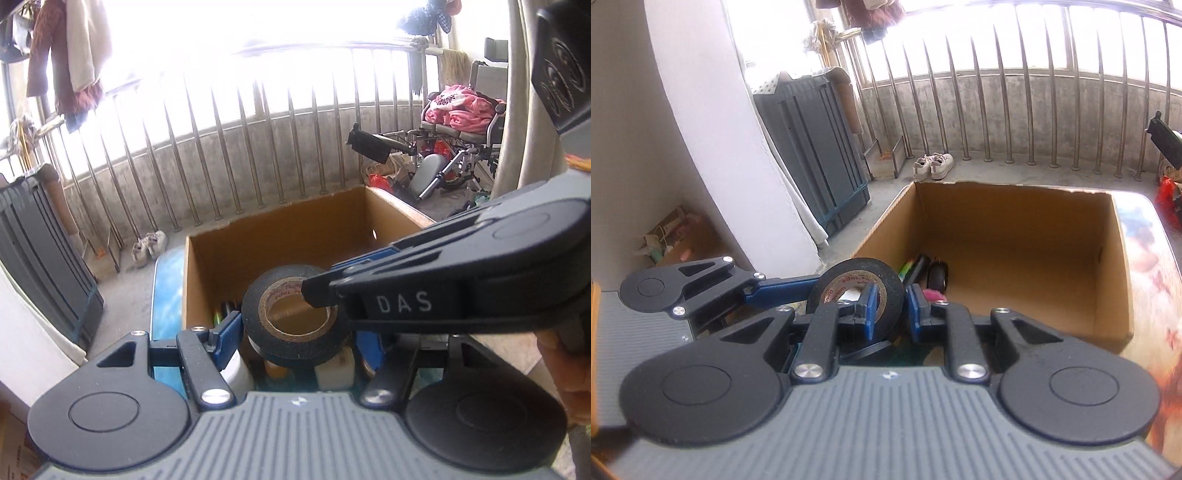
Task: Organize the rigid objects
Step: 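Carry the tape roll into the box and open the right gripper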
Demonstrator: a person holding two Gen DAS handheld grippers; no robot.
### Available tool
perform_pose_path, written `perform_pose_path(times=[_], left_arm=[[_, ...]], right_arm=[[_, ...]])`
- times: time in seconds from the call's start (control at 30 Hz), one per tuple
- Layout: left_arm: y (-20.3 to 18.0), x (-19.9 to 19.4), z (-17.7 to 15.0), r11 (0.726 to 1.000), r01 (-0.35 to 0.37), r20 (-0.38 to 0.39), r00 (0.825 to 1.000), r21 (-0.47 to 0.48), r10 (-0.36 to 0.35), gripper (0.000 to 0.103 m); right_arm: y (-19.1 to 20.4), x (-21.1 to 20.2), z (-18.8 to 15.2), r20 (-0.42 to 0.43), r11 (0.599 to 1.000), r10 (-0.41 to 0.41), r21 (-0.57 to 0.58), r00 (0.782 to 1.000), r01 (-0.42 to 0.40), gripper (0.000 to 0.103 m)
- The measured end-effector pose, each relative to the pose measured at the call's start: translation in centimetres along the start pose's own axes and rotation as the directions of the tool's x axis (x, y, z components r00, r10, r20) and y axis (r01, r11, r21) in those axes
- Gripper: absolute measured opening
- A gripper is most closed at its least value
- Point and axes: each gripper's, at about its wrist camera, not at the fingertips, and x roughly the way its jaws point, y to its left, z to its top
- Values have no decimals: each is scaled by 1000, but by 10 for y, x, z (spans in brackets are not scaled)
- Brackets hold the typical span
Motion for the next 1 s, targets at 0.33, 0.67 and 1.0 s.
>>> perform_pose_path(times=[0.33, 0.67, 1.0], left_arm=[[34, 94, 77, 998, 54, -173, 983, -36, -59, 66], [69, 240, 91, 981, 93, -488, 857, -168, -165, 66], [82, 309, 80, 978, 42, -589, 793, -202, -156, 66]], right_arm=[[-67, 82, 94, -158, 997, 43, 65, 986, -34, 18], [-145, 229, 114, -393, 968, 132, 247, 910, -34, 18], [-163, 295, 93, -462, 964, 141, 267, 876, -14, 18]])
